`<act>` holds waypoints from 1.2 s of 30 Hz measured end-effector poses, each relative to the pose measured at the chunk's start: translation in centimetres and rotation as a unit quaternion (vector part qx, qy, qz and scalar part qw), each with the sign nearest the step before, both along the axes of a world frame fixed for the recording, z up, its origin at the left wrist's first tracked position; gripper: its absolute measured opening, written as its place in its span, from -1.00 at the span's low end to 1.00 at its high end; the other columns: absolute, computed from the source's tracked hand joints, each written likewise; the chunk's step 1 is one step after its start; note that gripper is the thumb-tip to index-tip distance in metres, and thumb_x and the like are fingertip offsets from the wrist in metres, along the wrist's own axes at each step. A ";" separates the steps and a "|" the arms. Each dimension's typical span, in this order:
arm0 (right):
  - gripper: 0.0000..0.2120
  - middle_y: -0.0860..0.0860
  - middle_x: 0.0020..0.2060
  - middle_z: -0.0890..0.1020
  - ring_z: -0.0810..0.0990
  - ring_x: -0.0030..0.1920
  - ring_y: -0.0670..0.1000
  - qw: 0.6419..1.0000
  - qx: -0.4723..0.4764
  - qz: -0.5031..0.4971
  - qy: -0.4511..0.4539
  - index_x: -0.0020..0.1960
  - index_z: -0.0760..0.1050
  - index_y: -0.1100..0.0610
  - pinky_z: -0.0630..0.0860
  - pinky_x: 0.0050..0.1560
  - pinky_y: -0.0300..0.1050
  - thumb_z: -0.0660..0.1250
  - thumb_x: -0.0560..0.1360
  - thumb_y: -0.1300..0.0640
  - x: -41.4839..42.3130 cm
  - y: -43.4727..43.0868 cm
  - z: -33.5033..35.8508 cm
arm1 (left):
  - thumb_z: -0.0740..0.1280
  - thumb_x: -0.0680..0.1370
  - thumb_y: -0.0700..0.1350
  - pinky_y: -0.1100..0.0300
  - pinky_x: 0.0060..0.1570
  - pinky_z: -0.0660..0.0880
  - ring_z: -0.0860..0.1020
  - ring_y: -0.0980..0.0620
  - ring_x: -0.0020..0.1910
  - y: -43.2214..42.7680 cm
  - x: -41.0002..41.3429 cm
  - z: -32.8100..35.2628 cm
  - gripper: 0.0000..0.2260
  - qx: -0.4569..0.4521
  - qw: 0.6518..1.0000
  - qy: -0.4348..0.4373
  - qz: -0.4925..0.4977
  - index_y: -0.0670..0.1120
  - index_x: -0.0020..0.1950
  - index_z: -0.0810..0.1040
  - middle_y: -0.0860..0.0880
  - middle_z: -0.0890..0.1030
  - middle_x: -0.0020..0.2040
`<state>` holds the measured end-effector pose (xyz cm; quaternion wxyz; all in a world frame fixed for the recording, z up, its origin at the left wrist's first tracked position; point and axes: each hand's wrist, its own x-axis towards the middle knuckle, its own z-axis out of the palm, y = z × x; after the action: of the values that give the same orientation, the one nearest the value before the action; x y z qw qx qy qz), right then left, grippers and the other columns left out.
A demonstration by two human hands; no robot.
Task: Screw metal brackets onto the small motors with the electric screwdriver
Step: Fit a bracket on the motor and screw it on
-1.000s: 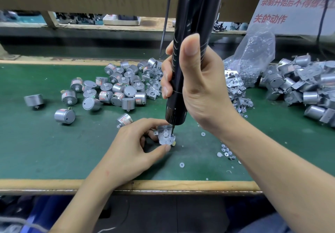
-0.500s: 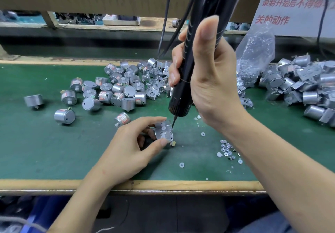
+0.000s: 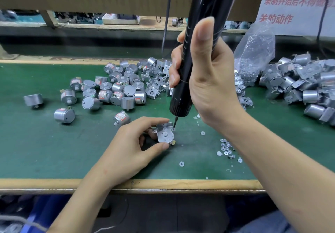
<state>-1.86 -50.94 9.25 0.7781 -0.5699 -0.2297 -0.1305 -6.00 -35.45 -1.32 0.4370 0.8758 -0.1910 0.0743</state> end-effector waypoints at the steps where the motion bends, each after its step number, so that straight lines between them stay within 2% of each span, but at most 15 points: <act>1: -0.34 0.01 -0.43 0.46 0.44 -0.49 0.05 1.000 0.000 0.005 0.002 -0.04 0.39 0.21 0.41 -0.40 -0.01 0.30 0.25 -0.38 -0.1 0.1 -0.1 | 0.54 0.45 -0.08 0.32 -0.20 0.42 0.53 0.15 -0.15 0.0 0.0 0.0 -0.61 -0.001 1.000 -0.003 -0.003 0.17 0.23 0.57 0.15 0.61 -0.02; 4: -0.35 0.00 -0.44 0.45 0.43 -0.50 0.05 1.000 -0.004 0.020 0.003 -0.03 0.39 0.21 0.40 -0.41 -0.02 0.29 0.27 -0.37 -0.3 0.5 -0.4 | 0.53 0.45 -0.07 0.17 -0.10 0.46 0.57 0.04 -0.03 0.0 0.1 0.0 -0.61 -0.005 1.000 -0.008 -0.006 0.21 0.20 0.54 0.12 0.62 0.02; 7: -0.37 0.01 -0.43 0.45 0.43 -0.50 0.03 0.999 -0.016 0.027 -0.001 -0.04 0.39 0.21 0.39 -0.42 -0.08 0.28 0.29 -0.37 -0.5 0.8 -0.8 | 0.52 0.47 -0.10 0.14 -0.09 0.47 0.57 0.02 -0.02 0.0 0.1 0.0 -0.64 0.001 1.000 -0.006 -0.011 0.14 0.22 0.57 0.09 0.62 0.02; 14: -0.40 0.00 -0.42 0.45 0.43 -0.50 0.03 0.999 -0.020 0.036 0.008 -0.09 0.38 0.17 0.39 -0.41 -0.12 0.29 0.29 -0.37 -0.5 1.0 -1.3 | 0.52 0.46 -0.11 0.38 -0.12 0.42 0.58 0.04 -0.06 -0.2 0.1 0.0 -0.66 0.005 1.000 -0.022 -0.015 0.09 0.20 0.58 0.11 0.62 -0.02; 18: -0.41 0.02 -0.41 0.45 0.43 -0.50 0.02 0.999 -0.021 0.043 0.006 -0.08 0.38 0.17 0.41 -0.41 -0.10 0.29 0.31 -0.38 -0.4 1.1 -1.6 | 0.53 0.45 -0.12 0.49 -0.15 0.36 0.55 0.15 -0.15 -0.2 0.0 0.1 -0.67 0.002 1.000 -0.028 -0.012 0.07 0.17 0.58 0.18 0.60 -0.06; 25: -0.41 0.04 -0.41 0.44 0.43 -0.49 0.03 0.999 -0.022 0.049 0.002 -0.09 0.38 0.16 0.41 -0.39 -0.10 0.29 0.32 -0.39 -0.4 1.3 -1.8 | 0.54 0.43 -0.16 0.56 -0.19 0.33 0.48 0.32 -0.27 -0.5 0.0 0.3 -0.66 0.013 0.998 -0.055 -0.008 0.12 0.10 0.54 0.32 0.51 -0.18; 33: -0.42 0.02 -0.41 0.45 0.43 -0.50 0.00 0.998 -0.021 0.057 0.013 -0.09 0.39 0.14 0.42 -0.42 -0.14 0.32 0.30 -0.39 -0.4 1.3 -2.4 | 0.55 0.44 -0.10 0.55 -0.08 0.29 0.49 0.32 -0.26 -0.5 0.0 0.2 -0.71 0.039 0.997 -0.073 0.000 0.10 0.09 0.56 0.32 0.51 -0.20; 36: -0.38 0.02 -0.41 0.45 0.43 -0.50 -0.01 0.998 -0.029 0.060 0.006 -0.07 0.39 0.18 0.41 -0.42 -0.13 0.32 0.32 -0.40 -0.5 1.4 -2.5 | 0.56 0.43 -0.09 0.53 -0.14 0.30 0.47 0.33 -0.28 -0.5 0.1 0.2 -0.71 0.043 0.997 -0.070 -0.005 0.05 0.09 0.57 0.26 0.52 -0.23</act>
<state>-2.34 -49.54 6.78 0.7692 -0.5779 -0.2625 -0.0735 -5.87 -35.95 -1.14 0.3852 0.8854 -0.2283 0.1250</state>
